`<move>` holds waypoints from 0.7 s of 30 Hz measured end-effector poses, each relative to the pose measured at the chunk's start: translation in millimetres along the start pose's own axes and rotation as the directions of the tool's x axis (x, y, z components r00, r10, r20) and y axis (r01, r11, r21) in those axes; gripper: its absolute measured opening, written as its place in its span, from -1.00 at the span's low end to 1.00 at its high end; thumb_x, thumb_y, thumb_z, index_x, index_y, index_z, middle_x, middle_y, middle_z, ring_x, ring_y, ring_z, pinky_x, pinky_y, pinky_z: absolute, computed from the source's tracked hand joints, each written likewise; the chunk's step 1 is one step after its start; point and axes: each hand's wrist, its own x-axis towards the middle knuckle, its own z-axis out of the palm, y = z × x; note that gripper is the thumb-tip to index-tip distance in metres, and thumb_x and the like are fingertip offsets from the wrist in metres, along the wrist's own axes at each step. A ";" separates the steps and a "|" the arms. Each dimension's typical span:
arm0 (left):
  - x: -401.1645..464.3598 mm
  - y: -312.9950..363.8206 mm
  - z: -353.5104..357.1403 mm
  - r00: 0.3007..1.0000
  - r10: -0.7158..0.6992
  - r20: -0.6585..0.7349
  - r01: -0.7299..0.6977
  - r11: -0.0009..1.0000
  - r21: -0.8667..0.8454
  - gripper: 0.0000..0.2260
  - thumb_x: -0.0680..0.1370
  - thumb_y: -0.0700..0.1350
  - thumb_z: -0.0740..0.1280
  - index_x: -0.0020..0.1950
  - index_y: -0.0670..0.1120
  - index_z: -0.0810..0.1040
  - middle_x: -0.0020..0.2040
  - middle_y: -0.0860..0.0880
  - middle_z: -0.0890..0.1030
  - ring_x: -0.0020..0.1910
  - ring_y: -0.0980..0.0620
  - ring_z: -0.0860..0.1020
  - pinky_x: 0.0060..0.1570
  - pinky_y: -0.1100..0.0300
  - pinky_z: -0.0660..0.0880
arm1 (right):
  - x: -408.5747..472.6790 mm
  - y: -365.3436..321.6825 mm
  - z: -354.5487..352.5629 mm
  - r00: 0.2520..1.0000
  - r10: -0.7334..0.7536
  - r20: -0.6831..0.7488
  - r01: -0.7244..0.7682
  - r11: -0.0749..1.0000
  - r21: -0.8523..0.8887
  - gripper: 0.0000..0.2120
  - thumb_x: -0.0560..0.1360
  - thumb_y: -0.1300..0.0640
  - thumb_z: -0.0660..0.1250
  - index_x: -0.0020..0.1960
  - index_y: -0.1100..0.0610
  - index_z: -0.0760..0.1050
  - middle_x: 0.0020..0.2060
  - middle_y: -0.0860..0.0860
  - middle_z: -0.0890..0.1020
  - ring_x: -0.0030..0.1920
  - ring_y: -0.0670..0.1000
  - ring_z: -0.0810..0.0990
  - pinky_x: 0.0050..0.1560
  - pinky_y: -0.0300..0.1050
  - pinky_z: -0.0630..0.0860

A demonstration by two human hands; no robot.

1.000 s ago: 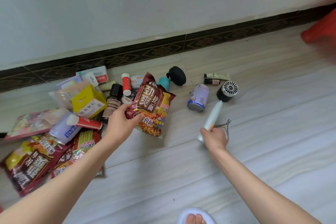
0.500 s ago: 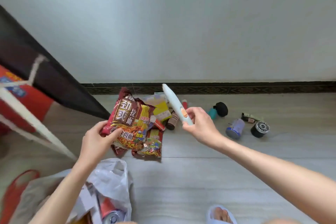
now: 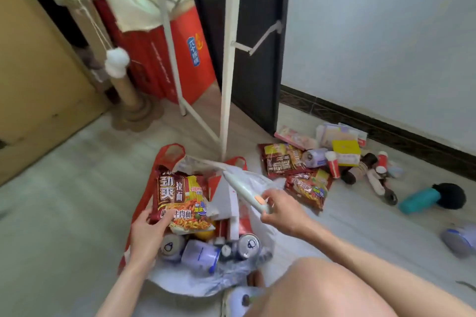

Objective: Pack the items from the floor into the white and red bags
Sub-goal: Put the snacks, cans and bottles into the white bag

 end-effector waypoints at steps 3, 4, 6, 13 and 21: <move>10.7 -33.8 -8.0 0.993 -0.113 0.022 0.114 0.993 -0.020 -0.89 0.44 -0.21 0.43 -0.09 -0.07 0.55 -0.07 -0.15 0.64 -0.06 -0.15 0.61 0.02 -0.06 0.53 | 14.9 -2.0 35.4 0.992 0.101 0.075 -0.105 0.993 0.055 -0.68 0.40 0.07 0.36 0.11 0.14 0.46 -0.11 0.04 0.51 -0.07 0.10 0.52 -0.29 -0.17 0.30; 13.6 -39.9 -6.6 0.990 -0.135 0.031 0.136 0.990 -0.031 -0.89 0.44 -0.19 0.43 -0.09 -0.05 0.55 -0.08 -0.14 0.65 -0.05 -0.16 0.61 0.00 -0.06 0.54 | 20.8 -4.0 43.8 0.989 0.121 0.089 -0.128 0.989 0.072 -0.69 0.41 0.07 0.36 0.10 0.15 0.46 -0.14 0.01 0.50 -0.13 0.06 0.50 -0.37 -0.22 0.27; 20.6 -44.3 -1.3 0.988 -0.146 0.043 0.147 0.988 -0.036 -0.87 0.45 -0.16 0.42 -0.04 -0.09 0.53 -0.08 -0.12 0.64 -0.06 -0.12 0.61 -0.06 0.03 0.53 | 34.0 -9.9 57.0 0.984 0.135 0.115 -0.147 0.984 0.100 -0.71 0.40 0.10 0.35 0.08 0.16 0.48 -0.15 0.01 0.52 -0.18 0.04 0.48 -0.38 -0.23 0.29; 46.5 -52.3 13.3 0.967 -0.253 0.023 0.253 0.968 0.002 -0.76 0.47 -0.14 0.40 0.09 -0.18 0.51 -0.03 -0.12 0.62 -0.08 -0.07 0.59 -0.15 0.10 0.53 | 70.7 -27.5 94.4 0.988 0.094 0.121 -0.117 0.975 0.191 -0.60 0.49 0.17 0.24 0.31 0.19 0.36 0.13 0.18 0.57 0.15 0.15 0.52 0.13 -0.11 0.41; 36.8 -58.6 21.5 0.996 0.001 -0.084 0.036 0.899 0.437 -0.45 0.47 -0.14 0.40 0.40 -0.17 0.28 0.29 -0.21 0.38 0.27 -0.16 0.35 0.18 -0.02 0.35 | 61.1 -28.2 98.9 0.991 -0.044 0.130 0.018 0.979 0.201 -0.57 0.54 0.16 0.21 0.40 0.15 0.27 0.29 0.14 0.45 0.25 0.08 0.46 0.23 -0.12 0.37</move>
